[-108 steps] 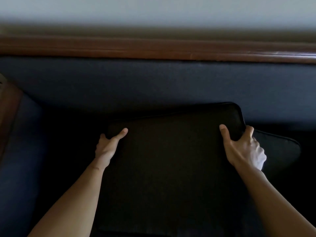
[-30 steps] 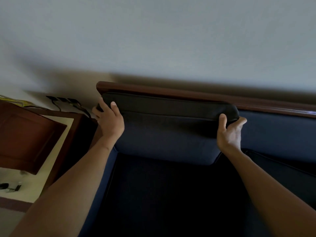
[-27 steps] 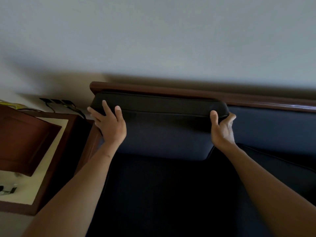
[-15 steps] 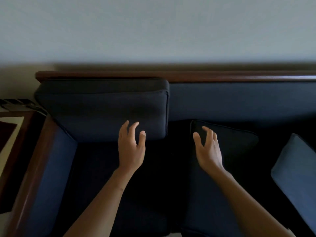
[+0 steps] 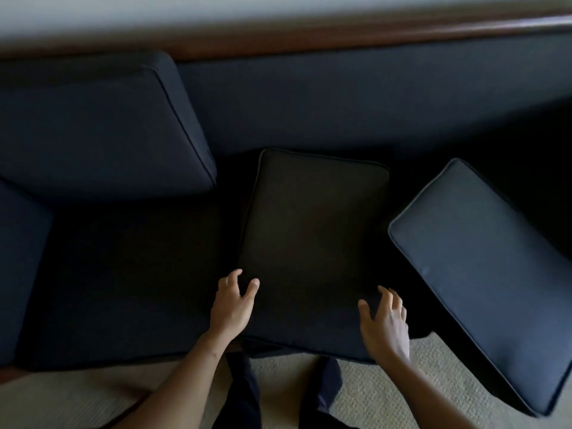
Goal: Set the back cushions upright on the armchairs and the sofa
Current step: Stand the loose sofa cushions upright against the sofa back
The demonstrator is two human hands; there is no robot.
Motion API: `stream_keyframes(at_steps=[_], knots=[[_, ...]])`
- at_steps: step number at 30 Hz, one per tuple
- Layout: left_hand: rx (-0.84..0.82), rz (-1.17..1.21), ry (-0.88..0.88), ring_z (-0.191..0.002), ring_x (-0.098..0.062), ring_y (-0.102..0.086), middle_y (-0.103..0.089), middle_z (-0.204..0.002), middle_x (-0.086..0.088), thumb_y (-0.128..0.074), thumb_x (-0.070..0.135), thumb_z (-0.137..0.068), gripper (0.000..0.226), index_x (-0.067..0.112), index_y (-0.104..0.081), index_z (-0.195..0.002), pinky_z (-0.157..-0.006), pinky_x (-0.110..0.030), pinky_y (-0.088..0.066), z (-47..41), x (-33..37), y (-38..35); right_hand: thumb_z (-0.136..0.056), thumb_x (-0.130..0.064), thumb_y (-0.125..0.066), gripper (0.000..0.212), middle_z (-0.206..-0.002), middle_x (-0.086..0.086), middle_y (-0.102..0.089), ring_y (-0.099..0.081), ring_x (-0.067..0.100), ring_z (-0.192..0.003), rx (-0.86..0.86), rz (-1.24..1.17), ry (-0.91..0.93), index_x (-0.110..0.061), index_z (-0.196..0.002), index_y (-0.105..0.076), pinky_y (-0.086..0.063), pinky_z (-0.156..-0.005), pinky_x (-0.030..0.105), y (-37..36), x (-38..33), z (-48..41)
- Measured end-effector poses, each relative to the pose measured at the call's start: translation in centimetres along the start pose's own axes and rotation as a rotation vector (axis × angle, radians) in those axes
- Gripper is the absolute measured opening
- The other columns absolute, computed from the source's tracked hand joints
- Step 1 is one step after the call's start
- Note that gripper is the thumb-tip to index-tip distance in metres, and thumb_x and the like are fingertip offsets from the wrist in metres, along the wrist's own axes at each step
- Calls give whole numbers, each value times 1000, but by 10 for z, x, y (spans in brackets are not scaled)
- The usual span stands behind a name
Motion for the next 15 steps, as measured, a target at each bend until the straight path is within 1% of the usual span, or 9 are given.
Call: stream_keyframes(at_steps=[3, 5, 7, 9, 11, 13, 15], knots=[[98, 0, 57, -131, -37, -57, -43, -160, -10, -57, 59, -101, 72, 29, -30, -160, -101, -53, -50, -5, -11, -17, -104, -49, -54, 73, -163, 16, -33, -38, 40, -146, -15, -56, -88, -9, -160, -30, -44, -107, 56, -13, 34, -6], [141, -1, 66, -135, -40, -55, -45, -162, -10, -58, 69, -97, 84, 30, -23, -163, -102, -54, -48, -10, -20, -22, -103, -59, -48, 80, -164, 16, -32, -39, 40, -146, -48, -145, -140, -12, -163, -23, -42, -109, 55, -24, 49, -12], [148, -1, 83, -136, -43, -54, -48, -160, -12, -55, 82, -89, 100, 29, -18, -165, -106, -55, -47, -16, -33, -25, -101, -66, -43, 80, -163, 15, -38, -42, 39, -145, -89, -259, -169, -17, -161, -24, -39, -112, 53, -35, 56, -19], [128, -13, 112, -132, -43, -56, -58, -148, -14, -48, 97, -77, 113, 27, -28, -162, -108, -56, -47, -25, -46, -26, -98, -72, -44, 78, -156, 16, -48, -47, 40, -140, -87, -358, -197, -22, -156, -30, -41, -113, 52, -42, 57, -26], [98, 25, 140, -130, -40, -56, -62, -140, -10, -47, 105, -67, 117, 29, -41, -156, -107, -52, -47, -36, -60, -27, -94, -78, -45, 79, -151, 16, -54, -51, 42, -136, -47, -402, -220, -26, -153, -34, -42, -112, 54, -48, 58, -29], [57, 144, 177, -134, -32, -55, -61, -143, -3, -59, 104, -60, 120, 32, -46, -155, -108, -46, -48, -44, -70, -28, -91, -81, -47, 83, -151, 15, -55, -50, 42, -137, -4, -428, -222, -30, -155, -36, -40, -114, 55, -52, 61, -30], [20, 254, 206, -135, -26, -56, -61, -145, 3, -69, 101, -54, 122, 32, -52, -153, -109, -42, -48, -48, -76, -28, -88, -84, -50, 87, -153, 12, -54, -49, 40, -139, 7, -476, -221, -33, -157, -36, -38, -117, 52, -53, 63, -29]])
Point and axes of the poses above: each hand's wrist, its own z-axis away from the middle knuckle, its own y-axis out of the back of the hand, x = y × z, the point moved 4 cm from there along -z, towards the middle knuckle
